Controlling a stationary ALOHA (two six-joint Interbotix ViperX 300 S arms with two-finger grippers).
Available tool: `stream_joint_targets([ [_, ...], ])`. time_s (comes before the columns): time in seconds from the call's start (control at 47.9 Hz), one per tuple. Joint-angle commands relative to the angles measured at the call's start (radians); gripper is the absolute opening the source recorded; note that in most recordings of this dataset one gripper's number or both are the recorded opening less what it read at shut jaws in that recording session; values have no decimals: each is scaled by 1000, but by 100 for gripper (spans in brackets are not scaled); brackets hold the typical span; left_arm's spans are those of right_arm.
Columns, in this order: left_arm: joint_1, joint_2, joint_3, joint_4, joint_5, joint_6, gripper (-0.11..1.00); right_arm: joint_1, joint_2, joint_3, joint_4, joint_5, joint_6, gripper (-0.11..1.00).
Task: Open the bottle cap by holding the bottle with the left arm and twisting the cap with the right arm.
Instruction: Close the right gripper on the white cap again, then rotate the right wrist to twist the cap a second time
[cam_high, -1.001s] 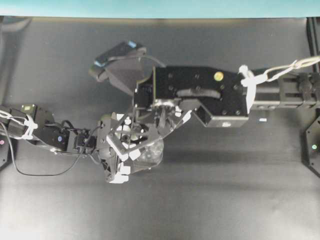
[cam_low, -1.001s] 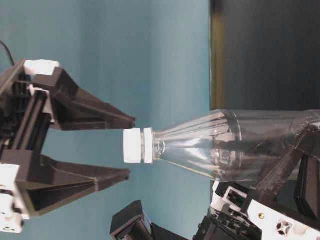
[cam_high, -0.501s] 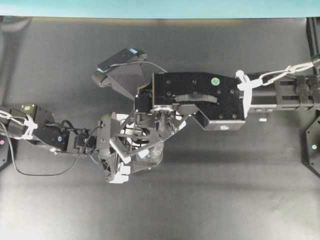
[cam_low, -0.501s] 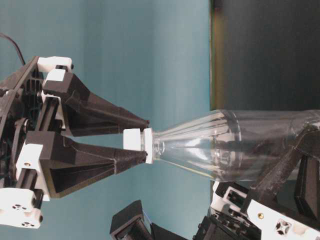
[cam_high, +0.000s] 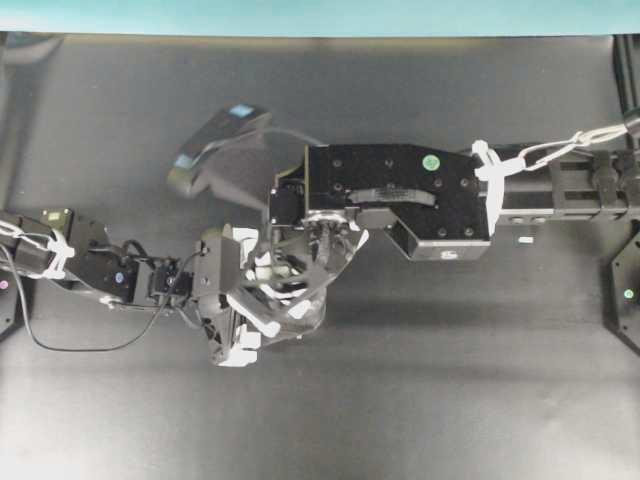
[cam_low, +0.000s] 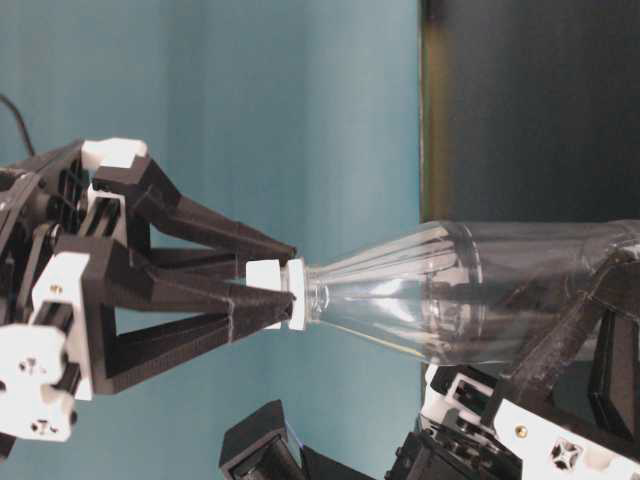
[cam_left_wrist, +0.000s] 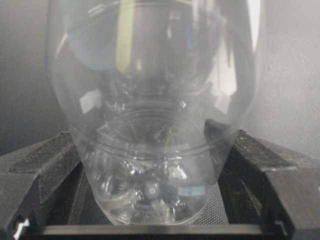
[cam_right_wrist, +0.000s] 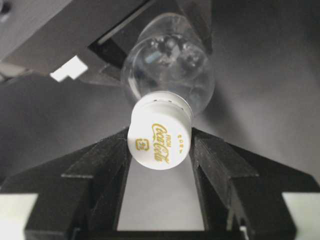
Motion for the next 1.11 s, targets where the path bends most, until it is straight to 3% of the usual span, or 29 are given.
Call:
stream_joint_targets([
  [0.0,-3,-8,-11,3,-2,0,83,31,-5,-2,-2,-3,-110,37],
  [0.375,-3,-9,-9,3,-2,5,83,12,-15,17,-3,-11,-584,37],
  [0.709,-8,-9,-25,3,37,0,83,9,-34,58,-3,-123,-982,37],
  [1.085,-14,-9,-66,3,101,-2,83,-11,-94,153,0,-150,-1233,37],
])
